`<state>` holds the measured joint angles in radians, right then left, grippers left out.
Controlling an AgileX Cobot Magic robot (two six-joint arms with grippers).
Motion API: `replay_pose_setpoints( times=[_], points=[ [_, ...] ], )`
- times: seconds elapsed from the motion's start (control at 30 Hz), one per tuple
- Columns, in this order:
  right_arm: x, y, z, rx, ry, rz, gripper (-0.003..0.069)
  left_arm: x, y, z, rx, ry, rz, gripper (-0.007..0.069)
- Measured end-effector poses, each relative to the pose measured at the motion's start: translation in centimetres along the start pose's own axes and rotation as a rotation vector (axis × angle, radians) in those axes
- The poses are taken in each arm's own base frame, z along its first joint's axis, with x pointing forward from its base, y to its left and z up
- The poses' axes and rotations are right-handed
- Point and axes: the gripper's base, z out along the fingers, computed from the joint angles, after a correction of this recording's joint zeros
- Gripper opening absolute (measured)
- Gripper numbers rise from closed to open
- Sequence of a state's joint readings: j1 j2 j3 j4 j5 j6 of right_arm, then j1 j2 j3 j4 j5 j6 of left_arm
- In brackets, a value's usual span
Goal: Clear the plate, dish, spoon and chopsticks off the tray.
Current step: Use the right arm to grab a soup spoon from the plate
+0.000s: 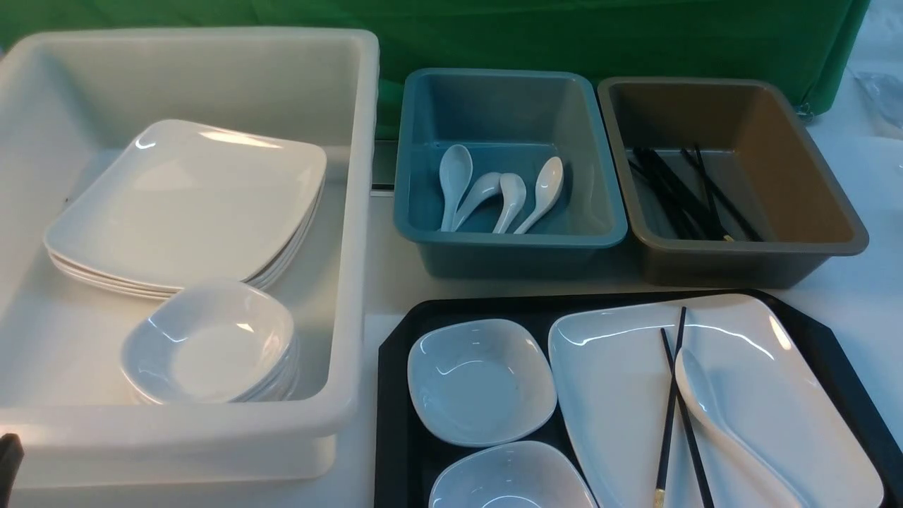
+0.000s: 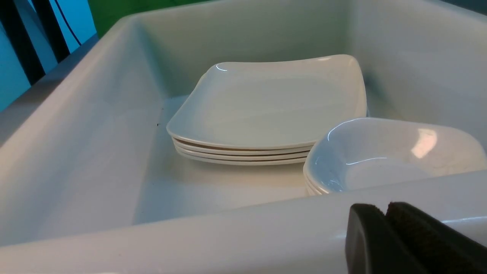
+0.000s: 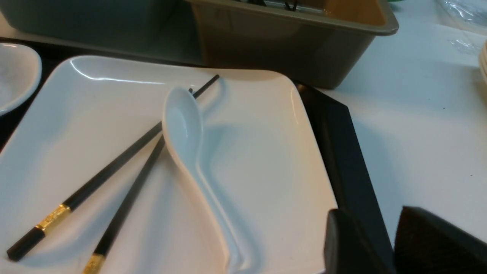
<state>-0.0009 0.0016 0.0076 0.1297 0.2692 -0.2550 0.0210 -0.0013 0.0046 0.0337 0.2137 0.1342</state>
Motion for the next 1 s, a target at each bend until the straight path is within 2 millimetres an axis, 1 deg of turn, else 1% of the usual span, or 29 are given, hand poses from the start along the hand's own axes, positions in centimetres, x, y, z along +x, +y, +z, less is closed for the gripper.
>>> replay_pose_setpoints(
  times=[0.03,0.13,0.17,0.2,0.3,0.33,0.4,0.47,0.53,0.63,0.67,0.73,0.77,0.8,0.83,0.87,0.9,0.93,0.97,1.0],
  points=[
    [0.0,0.0,0.0,0.000,0.000,0.000,0.0238,-0.1,0.0,0.0,0.001,-0.013,-0.011,0.0036],
    [0.0,0.0,0.0,0.000,0.000,0.000,0.0238,-1.0,0.0,-0.1,0.008,-0.112,-0.155,0.0036],
    [0.0,0.0,0.0,0.000,0.000,0.000,0.0238,-1.0,0.0,-0.1,0.009,-0.112,-0.168,0.0036],
    [0.0,0.0,0.0,0.000,0.000,0.000,0.0238,-1.6,0.1,-0.1,0.009,-0.176,-0.265,0.0036],
    [0.0,0.0,0.0,0.000,-0.001,0.000,0.0238,-2.2,0.4,-0.3,0.003,-0.254,-0.396,0.0036],
    [0.0,0.0,0.0,0.000,-0.001,0.000,0.0238,-2.3,0.4,-0.3,0.003,-0.259,-0.405,0.0036],
    [-0.1,0.0,0.0,0.003,-0.010,0.000,0.0238,-2.7,0.7,-0.4,-0.003,-0.313,-0.497,0.0036],
    [-0.2,0.0,0.0,0.005,-0.021,0.004,0.0238,-2.9,0.8,-0.5,-0.005,-0.337,-0.530,0.0036],
    [-0.7,0.0,0.0,-0.002,-0.082,0.125,0.0238,-3.4,1.1,-0.7,-0.006,-0.406,-0.620,0.0036],
    [-1.9,-0.1,-0.2,-0.032,-0.213,0.450,0.0238,-4.6,1.9,-1.5,0.005,-0.592,-0.784,0.0036],
    [-2.4,-0.3,-0.3,-0.045,-0.275,0.595,0.0238,-5.2,2.2,-1.9,0.014,-0.687,-0.817,0.0036],
    [-3.2,-0.7,-0.6,-0.062,-0.375,0.778,0.0238,-6.1,2.5,-2.6,0.038,-0.799,-0.847,0.0036],
    [-3.3,-0.8,-0.6,-0.064,-0.385,0.793,0.0238,-6.3,2.5,-2.8,0.046,-0.812,-0.855,0.0036],
    [-3.7,-1.1,-0.9,-0.073,-0.450,0.867,0.0238,-7.4,2.7,-3.3,0.073,-0.836,-0.882,0.0036],
    [-4.1,-1.3,-1.1,-0.076,-0.498,0.899,0.0238,-9.0,2.8,-3.9,0.108,-0.833,-0.908,0.0036],
    [-4.1,-1.3,-1.1,-0.076,-0.505,0.903,0.0238,-9.0,2.8,-3.9,0.108,-0.833,-0.907,0.0036],
    [-4.4,-1.5,-1.3,-0.075,-0.558,0.914,0.0238,-11.4,2.7,-4.9,0.144,-0.786,-0.896,0.0036],
    [-4.5,-1.6,-1.4,-0.075,-0.570,0.917,0.0238,-11.6,2.7,-5.1,0.148,-0.781,-0.896,0.0036],
    [-4.8,-1.8,-1.6,-0.078,-0.615,0.939,0.0238,-13.4,2.6,-5.5,0.156,-0.695,-0.845,0.0036],
    [-5.0,-2.0,-1.8,-0.082,-0.656,0.957,0.0238,-14.7,2.6,-5.8,0.155,-0.635,-0.810,0.0036]
  ],
)
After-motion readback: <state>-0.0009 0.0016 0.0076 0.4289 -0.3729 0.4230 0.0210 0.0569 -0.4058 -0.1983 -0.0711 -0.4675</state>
